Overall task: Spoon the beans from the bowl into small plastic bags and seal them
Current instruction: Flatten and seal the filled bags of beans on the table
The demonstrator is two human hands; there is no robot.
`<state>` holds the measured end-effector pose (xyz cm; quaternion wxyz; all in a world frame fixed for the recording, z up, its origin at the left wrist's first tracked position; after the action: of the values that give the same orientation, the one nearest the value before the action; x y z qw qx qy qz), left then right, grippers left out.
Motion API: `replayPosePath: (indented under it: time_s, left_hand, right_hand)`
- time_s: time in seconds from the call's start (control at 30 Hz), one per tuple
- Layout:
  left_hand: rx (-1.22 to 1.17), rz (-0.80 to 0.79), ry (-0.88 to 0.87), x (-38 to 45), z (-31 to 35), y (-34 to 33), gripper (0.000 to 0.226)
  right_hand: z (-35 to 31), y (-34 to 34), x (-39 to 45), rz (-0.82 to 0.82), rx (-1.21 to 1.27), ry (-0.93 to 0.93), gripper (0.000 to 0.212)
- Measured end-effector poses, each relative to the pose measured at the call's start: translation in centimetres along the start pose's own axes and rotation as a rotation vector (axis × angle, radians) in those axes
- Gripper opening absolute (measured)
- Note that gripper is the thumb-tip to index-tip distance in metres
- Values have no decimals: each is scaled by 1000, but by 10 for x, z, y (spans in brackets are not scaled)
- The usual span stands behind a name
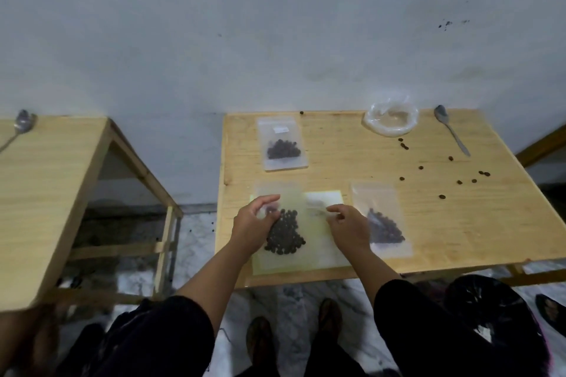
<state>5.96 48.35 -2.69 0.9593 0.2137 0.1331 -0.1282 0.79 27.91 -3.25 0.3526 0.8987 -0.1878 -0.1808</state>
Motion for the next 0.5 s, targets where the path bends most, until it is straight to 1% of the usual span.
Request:
replayPosePath:
  time_s: [0.1, 0.17, 0.3, 0.4, 0.5]
  left_hand:
    - [27, 25, -9, 0, -10, 9, 28]
    - [48, 27, -12, 0, -15, 13, 30]
    - [47, 20, -6, 2, -19, 15, 30]
    - [74, 8, -12, 3, -17, 14, 31]
    - [73, 3, -2, 4, -17, 14, 32]
  right_hand:
    - [1, -4, 2, 14, -58, -1, 25]
    - [-1, -7, 2, 35, -31, -2, 24]
    - [-5, -10, 3, 67, -5, 2, 17]
    - [-9, -13, 5, 57, -5, 21, 9]
    - [-10, -16, 5, 44, 7, 16, 8]
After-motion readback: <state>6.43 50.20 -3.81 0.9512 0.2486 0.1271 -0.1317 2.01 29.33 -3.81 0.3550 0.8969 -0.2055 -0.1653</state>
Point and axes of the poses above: each hand's wrist, its own x-axis towards the middle knuckle, its own y-axis out of the back of the hand, z = x × y, the point moved 4 cm from there along x, towards the middle knuckle, and after that the axes turned 5 degrees about x, right-handed, at the moved point
